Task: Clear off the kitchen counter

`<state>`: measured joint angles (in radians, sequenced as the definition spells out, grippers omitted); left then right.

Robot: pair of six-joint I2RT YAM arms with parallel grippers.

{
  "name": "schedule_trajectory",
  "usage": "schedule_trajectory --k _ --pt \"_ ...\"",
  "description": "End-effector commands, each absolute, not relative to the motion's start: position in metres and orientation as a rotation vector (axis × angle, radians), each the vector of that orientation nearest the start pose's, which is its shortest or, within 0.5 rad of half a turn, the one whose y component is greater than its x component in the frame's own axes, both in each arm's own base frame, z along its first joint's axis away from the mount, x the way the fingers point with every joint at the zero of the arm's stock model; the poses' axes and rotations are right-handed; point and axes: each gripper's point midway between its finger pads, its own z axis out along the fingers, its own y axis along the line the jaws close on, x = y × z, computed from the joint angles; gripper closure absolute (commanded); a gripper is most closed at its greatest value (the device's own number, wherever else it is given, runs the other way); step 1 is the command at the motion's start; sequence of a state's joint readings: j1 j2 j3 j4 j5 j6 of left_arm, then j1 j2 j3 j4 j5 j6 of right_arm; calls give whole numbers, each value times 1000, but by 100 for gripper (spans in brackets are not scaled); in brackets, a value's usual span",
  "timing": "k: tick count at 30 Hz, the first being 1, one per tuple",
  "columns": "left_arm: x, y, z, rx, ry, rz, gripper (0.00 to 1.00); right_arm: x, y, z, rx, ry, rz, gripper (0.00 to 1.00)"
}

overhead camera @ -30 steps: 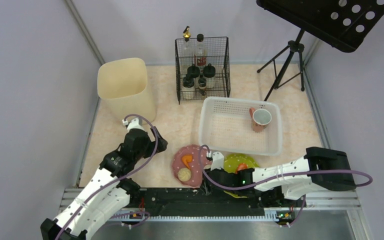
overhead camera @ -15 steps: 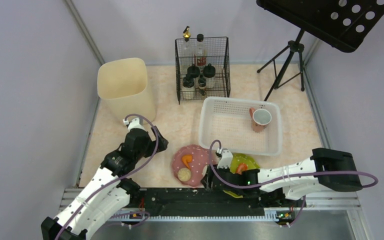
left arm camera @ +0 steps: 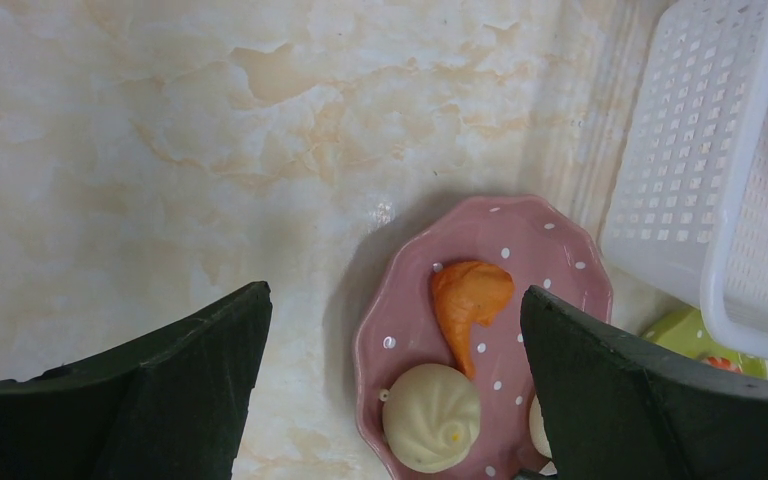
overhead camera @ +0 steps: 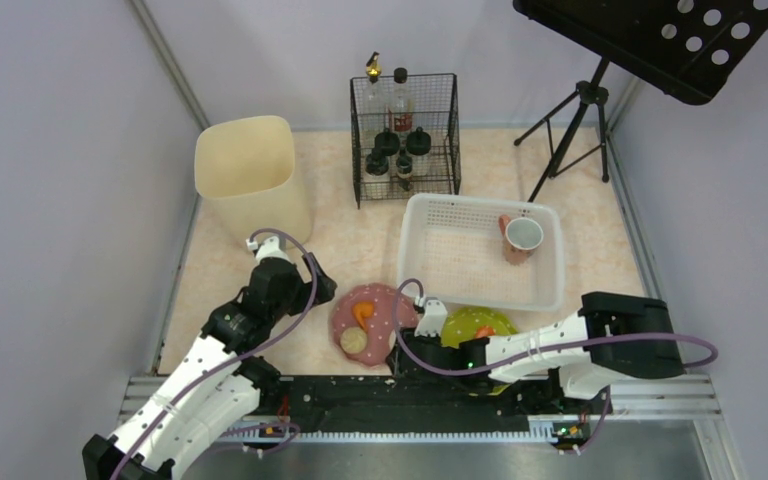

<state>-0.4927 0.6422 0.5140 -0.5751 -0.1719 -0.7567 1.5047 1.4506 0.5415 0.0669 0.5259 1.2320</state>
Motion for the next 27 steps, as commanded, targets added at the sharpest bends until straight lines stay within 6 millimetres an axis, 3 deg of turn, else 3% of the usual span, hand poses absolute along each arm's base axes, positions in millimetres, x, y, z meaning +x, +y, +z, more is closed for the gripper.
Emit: schedule_trajectory --k 1,6,16,21,27 --pt "211 -109 123 -399 2213 -489 1 72 340 13 -97 2429 718 52" --pt "212 -99 123 -464 2194 -442 1 75 337 7 -41 2436 688 51" --pt "211 -102 124 -448 2193 -465 1 75 345 -7 -5 2469 631 51" --pt "210 -103 125 -444 2195 -472 1 74 347 -10 -18 2475 620 59" --pt "210 -103 125 -446 2196 -474 1 73 350 -11 -52 2480 615 78"
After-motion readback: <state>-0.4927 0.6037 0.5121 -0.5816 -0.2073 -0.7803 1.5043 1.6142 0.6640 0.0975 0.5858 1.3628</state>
